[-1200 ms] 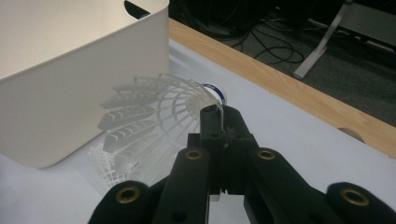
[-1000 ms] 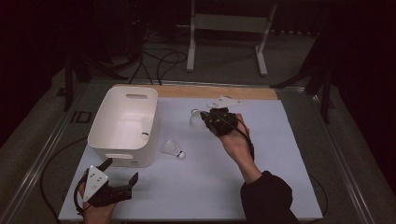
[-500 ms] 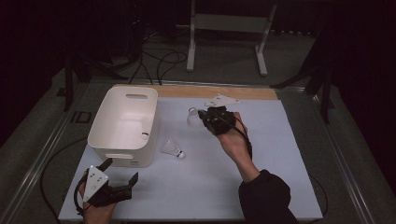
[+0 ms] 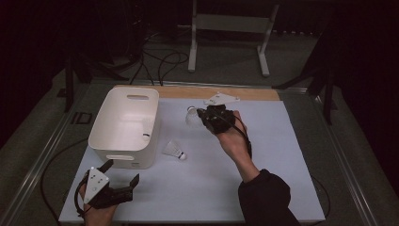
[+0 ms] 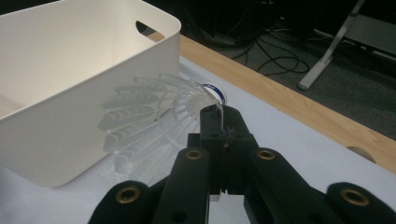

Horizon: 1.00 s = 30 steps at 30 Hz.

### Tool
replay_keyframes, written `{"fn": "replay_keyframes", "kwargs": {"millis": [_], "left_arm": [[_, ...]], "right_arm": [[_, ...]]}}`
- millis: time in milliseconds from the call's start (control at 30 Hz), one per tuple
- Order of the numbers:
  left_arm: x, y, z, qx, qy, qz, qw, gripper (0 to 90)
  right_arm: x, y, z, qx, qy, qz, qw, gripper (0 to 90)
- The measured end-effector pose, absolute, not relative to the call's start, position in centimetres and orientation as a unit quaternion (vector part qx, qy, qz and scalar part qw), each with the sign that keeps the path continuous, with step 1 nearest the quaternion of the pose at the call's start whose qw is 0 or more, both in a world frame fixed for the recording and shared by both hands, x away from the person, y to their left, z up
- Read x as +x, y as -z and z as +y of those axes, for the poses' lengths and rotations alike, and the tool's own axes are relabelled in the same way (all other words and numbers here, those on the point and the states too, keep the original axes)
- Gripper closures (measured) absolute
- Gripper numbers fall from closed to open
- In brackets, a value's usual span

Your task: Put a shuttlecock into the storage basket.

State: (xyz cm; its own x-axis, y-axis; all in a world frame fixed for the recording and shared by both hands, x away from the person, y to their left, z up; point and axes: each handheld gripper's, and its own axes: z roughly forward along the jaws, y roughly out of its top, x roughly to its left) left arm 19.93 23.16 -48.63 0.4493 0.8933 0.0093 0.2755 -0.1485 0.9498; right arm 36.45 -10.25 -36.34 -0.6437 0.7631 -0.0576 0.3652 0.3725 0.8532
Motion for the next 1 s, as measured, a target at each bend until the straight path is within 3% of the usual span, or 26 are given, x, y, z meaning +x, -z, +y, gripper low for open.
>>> {"fn": "replay_keyframes", "kwargs": {"millis": [1000], "left_arm": [[19.90,48.59,23.21,0.690,-0.311,0.423,0.498,0.2]], "right_arm": [[37.02,35.65,-9.57,0.355,-0.451,0.787,0.225,89.4]]}}
